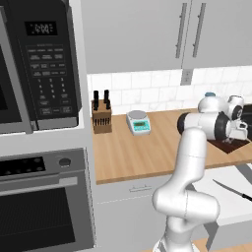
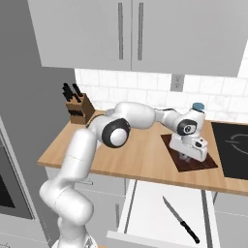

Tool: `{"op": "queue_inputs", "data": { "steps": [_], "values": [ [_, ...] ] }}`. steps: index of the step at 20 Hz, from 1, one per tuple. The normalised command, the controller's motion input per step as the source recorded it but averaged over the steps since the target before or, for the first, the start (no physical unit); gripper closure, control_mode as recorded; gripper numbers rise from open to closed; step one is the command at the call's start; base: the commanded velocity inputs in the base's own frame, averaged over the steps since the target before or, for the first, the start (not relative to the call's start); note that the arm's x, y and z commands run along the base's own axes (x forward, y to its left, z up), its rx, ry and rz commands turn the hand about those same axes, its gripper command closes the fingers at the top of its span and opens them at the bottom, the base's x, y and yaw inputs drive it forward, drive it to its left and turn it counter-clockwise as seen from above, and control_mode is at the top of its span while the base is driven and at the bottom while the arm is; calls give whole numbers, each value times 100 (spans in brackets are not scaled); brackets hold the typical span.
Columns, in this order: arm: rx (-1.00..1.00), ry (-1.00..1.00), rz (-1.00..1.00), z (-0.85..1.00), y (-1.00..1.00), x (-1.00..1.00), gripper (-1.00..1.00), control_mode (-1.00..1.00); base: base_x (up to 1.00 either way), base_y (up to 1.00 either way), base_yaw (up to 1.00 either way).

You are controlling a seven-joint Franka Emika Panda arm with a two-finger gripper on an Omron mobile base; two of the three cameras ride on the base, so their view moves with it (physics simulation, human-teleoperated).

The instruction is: Place the appropriate cutting tool for cutting the carrot skin on the cutting board.

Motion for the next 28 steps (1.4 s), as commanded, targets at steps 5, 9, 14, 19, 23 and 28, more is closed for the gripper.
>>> {"op": "queue_inputs", "data": {
  "steps": [5, 9, 14, 19, 23, 28],
  "values": [
    [0, 0, 0, -40, -4, 1, -100, -100, 0, 0, 0],
    [0, -1, 0, -4, 1, 0, -100, -100, 0, 0, 0],
    [0, -14, 1, 2, 9, 0, -100, -100, 0, 0, 0],
    [-5, -21, 1, 72, 45, -37, -100, -100, 0, 0, 0],
    [-24, -32, 1, 57, 74, -98, -100, -100, 0, 0, 0],
    [-30, -32, 0, 33, 100, -100, -100, -100, 0, 0, 0]
  ]
}}
